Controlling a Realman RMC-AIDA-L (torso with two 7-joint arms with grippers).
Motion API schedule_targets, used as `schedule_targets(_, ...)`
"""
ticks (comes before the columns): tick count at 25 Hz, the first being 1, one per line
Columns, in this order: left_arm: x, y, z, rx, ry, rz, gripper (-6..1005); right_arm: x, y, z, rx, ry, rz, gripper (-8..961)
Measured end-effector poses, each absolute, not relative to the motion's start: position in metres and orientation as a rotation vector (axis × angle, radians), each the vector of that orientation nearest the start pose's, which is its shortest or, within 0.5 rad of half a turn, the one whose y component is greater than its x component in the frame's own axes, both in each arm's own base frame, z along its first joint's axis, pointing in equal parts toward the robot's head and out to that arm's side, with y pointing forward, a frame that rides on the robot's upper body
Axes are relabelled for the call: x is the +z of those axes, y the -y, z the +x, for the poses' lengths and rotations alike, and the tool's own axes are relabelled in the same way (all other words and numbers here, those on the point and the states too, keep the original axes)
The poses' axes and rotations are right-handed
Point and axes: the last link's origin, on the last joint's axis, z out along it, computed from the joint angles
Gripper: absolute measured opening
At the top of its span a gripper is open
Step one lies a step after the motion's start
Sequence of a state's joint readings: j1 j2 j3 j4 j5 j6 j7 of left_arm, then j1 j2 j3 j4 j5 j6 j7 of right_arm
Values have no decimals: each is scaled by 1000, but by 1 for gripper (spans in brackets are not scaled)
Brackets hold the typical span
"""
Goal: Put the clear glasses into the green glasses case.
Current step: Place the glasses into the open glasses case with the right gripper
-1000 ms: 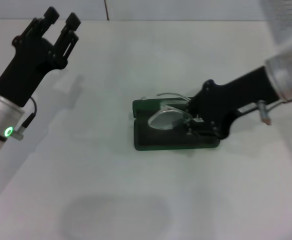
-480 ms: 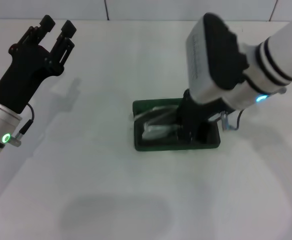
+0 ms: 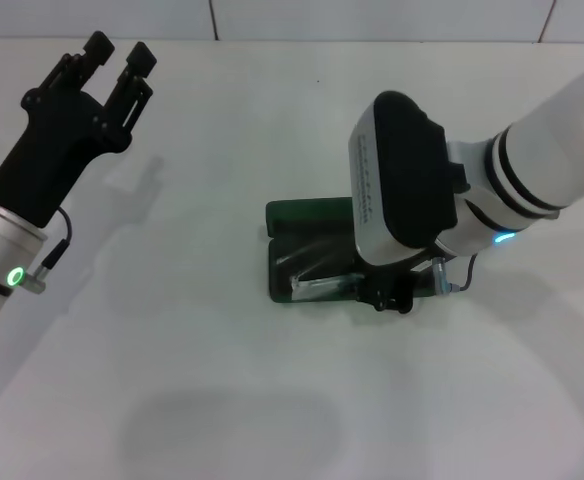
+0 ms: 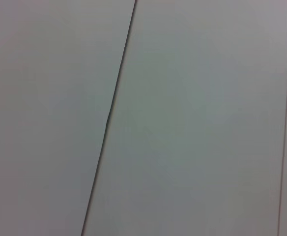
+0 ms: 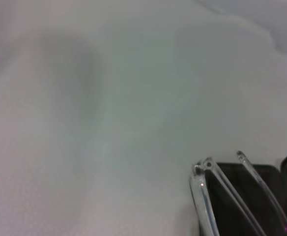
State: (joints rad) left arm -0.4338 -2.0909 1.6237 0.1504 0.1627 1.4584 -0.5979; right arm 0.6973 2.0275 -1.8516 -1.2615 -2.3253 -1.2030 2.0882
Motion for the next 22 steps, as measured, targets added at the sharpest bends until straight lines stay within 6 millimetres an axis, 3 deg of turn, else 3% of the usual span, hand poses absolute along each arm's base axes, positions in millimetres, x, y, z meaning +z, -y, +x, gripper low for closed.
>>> schedule_targets(15, -18, -327, -270, -1189, 533, -1854, 529, -78, -337, 128, -369, 174, -2862, 185)
schedule_targets(22, -22, -336, -266, -1157, 544, -1879, 529, -85, -337, 131, -366, 178, -2806, 187)
